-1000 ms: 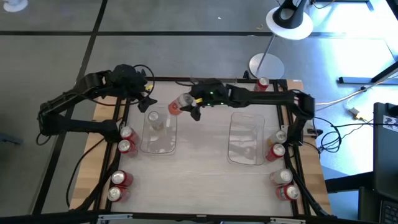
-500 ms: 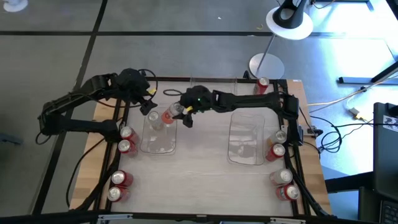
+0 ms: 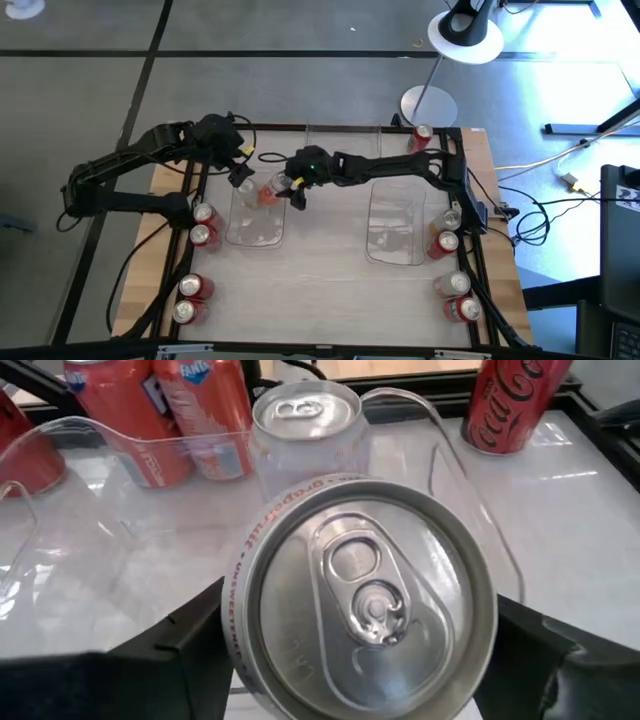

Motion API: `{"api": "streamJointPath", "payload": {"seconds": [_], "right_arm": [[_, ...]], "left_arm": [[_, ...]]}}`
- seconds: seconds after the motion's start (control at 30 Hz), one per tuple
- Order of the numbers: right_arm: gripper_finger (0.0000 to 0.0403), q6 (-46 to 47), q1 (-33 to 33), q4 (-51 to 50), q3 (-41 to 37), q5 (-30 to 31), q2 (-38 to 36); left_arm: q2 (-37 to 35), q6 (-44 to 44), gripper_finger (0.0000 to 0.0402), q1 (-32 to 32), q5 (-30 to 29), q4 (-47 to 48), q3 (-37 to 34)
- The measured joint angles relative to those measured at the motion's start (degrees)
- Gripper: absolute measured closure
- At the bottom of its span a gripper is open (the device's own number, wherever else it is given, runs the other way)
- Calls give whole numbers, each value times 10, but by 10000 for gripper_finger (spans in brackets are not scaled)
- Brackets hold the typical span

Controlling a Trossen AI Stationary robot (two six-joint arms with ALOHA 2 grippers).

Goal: Sort soda cans
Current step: Put the top orange white soda can into the left transparent bin

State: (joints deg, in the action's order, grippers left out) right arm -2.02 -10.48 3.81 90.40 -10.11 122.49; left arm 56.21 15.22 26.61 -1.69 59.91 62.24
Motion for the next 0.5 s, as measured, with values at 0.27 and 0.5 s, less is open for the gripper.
{"api": "streamJointPath", "payload": {"seconds": [0.27, 0.5], "right_arm": [[78, -2, 0, 9, 0, 9, 13], [61, -2, 1, 20, 1, 20, 21]], "left_arm": [[0, -2, 39, 0, 0, -8, 0], [0, -7, 39, 0, 0, -8, 0]]}}
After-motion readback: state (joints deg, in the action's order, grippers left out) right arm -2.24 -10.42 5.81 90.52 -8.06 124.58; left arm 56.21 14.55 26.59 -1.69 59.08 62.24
